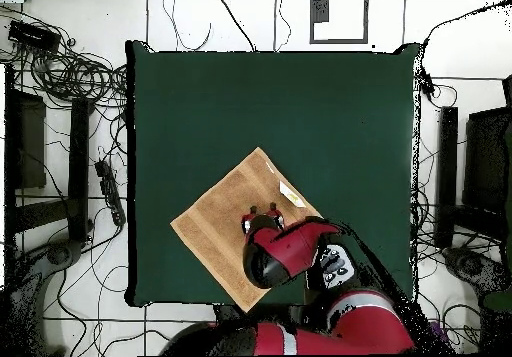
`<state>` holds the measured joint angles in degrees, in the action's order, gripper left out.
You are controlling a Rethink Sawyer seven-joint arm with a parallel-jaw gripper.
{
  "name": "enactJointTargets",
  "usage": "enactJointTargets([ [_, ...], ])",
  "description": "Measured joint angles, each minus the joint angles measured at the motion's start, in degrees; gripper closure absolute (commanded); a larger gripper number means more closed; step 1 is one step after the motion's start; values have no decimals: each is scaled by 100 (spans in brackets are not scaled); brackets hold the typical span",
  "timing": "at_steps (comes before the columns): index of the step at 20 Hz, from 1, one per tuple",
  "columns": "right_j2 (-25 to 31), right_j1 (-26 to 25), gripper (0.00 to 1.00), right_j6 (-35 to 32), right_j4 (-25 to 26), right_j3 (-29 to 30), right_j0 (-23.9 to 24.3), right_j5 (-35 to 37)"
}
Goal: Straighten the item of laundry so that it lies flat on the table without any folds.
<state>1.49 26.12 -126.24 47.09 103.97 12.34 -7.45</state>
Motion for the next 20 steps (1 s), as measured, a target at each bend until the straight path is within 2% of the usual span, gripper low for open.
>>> enactJointTargets([
  [8,-37,-4,0,0,-91,28,4,-86],
  [12,75,248,0,-1,-296,188,219,350],
  [15,181,656,0,-1,-464,383,510,978],
  [20,191,1033,0,-1,-569,558,699,1423],
])
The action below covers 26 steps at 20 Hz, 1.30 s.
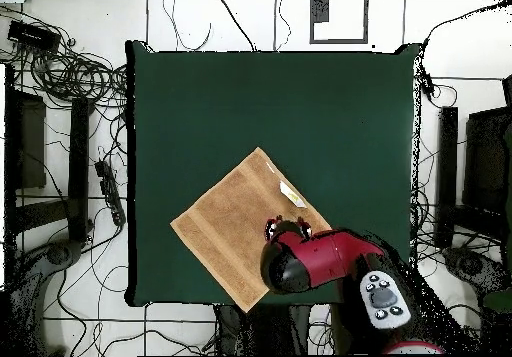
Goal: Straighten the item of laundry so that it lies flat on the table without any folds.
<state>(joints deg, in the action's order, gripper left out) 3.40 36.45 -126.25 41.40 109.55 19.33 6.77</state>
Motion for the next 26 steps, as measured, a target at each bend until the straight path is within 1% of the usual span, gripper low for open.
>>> enactJointTargets([
  [5,57,506,0,0,-168,349,150,268],
  [10,121,776,0,0,-313,623,123,292],
  [12,121,802,0,0,-331,670,94,292],
  [18,118,744,0,0,-332,731,-87,288],
  [26,45,271,0,0,-333,723,-446,-19],
])
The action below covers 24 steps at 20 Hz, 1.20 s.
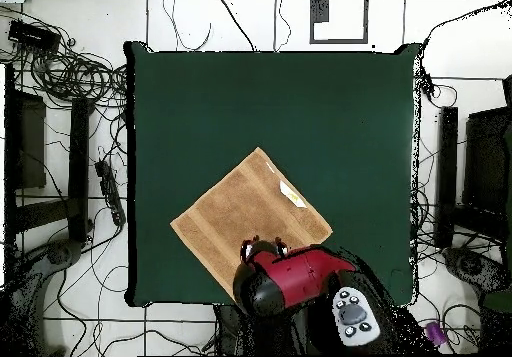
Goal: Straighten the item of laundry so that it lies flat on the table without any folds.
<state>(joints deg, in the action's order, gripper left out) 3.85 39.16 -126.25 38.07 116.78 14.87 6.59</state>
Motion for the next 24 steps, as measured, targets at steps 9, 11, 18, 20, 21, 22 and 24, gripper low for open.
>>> enactJointTargets([
  [9,-83,-647,0,0,-2,-23,-152,-493],
  [11,-132,-808,0,0,-4,-56,-210,-591],
  [18,-462,-1249,0,0,-6,-150,-448,-1246],
  [20,-521,-1273,0,0,-9,-150,-497,-1326],
  [21,-549,-1282,0,0,-13,-149,-520,-1370],
  [22,-577,-1291,0,0,-17,-149,-543,-1413],
  [24,-671,-1331,0,0,-19,-143,-607,-1578],
])
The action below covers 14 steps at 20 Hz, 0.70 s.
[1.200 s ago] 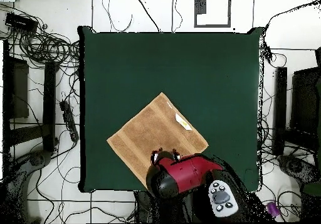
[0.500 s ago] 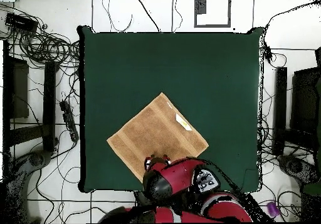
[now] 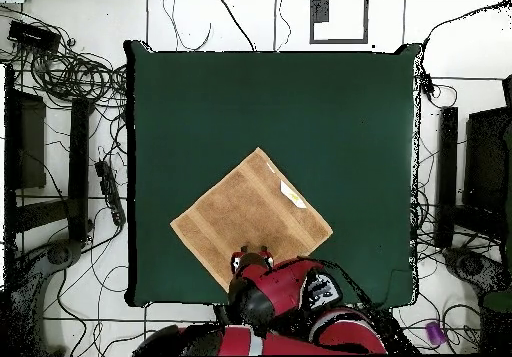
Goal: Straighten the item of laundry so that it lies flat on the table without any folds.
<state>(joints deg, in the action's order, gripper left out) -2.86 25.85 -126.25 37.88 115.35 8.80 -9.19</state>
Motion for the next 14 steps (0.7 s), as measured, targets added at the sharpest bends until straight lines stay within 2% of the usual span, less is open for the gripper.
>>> enactJointTargets([
  [10,-77,12,0,0,-12,47,-45,-157],
  [14,171,452,0,0,-108,217,226,270],
])
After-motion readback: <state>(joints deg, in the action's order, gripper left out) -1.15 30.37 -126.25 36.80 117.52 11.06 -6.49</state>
